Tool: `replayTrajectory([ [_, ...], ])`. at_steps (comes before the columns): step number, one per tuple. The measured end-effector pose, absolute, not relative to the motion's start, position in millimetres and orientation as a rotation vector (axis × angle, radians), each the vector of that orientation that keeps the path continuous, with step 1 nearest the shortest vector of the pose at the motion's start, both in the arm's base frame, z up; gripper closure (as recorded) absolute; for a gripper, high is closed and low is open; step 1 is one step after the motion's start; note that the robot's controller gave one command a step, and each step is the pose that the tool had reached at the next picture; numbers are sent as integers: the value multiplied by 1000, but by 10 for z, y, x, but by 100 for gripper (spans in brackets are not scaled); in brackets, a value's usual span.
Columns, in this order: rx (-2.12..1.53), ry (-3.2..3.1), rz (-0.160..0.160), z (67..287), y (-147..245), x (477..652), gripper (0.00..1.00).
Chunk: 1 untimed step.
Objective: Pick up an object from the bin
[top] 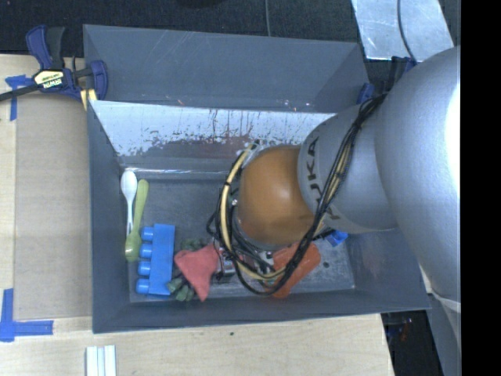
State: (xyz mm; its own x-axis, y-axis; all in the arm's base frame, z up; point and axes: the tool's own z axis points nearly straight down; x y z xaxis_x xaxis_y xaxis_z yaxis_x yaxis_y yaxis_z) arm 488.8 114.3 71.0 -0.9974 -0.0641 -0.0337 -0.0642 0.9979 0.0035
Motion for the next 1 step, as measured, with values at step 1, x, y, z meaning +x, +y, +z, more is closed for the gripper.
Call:
replayTrajectory([
  [1,-41,3117,6,1422,1071,4895,100],
])
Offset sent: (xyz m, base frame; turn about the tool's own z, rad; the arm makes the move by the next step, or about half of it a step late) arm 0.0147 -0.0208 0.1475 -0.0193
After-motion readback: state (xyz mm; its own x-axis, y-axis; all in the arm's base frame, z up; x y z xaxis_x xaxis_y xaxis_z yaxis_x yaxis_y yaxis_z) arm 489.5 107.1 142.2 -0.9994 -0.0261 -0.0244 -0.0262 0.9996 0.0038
